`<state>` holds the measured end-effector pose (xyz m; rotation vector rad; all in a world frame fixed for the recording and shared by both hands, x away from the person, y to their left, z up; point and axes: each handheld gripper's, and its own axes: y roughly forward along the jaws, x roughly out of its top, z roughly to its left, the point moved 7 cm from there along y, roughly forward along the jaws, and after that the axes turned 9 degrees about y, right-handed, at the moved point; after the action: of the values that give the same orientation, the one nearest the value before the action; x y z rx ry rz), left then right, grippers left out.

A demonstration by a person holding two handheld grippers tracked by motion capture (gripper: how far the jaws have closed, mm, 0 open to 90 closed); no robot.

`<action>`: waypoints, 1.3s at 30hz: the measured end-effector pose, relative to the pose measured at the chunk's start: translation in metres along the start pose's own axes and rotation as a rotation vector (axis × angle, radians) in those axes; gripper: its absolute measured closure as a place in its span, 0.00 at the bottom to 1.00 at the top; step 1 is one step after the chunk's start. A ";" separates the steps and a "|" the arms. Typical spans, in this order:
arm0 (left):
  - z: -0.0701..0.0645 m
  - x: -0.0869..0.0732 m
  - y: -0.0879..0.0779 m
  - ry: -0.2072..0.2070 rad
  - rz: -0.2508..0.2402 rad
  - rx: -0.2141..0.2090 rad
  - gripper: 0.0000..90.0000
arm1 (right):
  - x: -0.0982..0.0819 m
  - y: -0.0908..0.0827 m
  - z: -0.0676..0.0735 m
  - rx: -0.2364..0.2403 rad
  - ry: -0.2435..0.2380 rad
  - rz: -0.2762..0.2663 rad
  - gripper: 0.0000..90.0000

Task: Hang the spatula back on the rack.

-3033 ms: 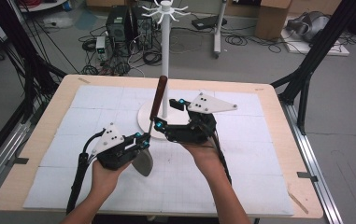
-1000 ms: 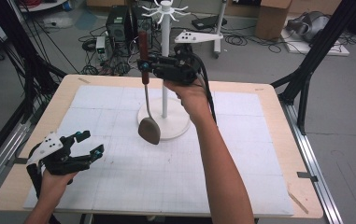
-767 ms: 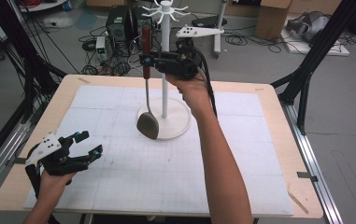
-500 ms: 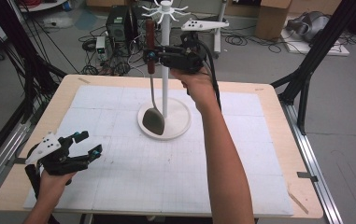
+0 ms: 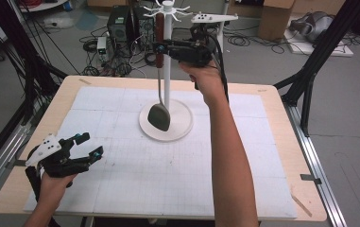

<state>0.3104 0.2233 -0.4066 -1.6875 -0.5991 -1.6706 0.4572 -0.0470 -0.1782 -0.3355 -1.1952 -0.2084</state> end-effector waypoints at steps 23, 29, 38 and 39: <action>0.002 0.000 -0.002 -0.035 -0.026 -0.005 0.25 | -0.008 -0.014 -0.006 -0.184 -0.056 -0.005 0.55; 0.004 -0.002 -0.002 -0.038 -0.021 0.004 0.25 | -0.043 -0.046 -0.007 -0.311 -0.123 0.015 0.40; 0.006 -0.003 0.000 -0.051 -0.017 0.007 0.25 | -0.121 -0.102 -0.012 -0.443 -0.111 0.063 0.20; 0.006 -0.003 0.000 -0.051 -0.018 0.011 0.25 | -0.129 -0.108 -0.012 -0.444 -0.108 0.062 0.20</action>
<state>0.3144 0.2284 -0.4097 -1.7261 -0.6479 -1.6387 0.3855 -0.1540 -0.2866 -0.7780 -1.2379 -0.4072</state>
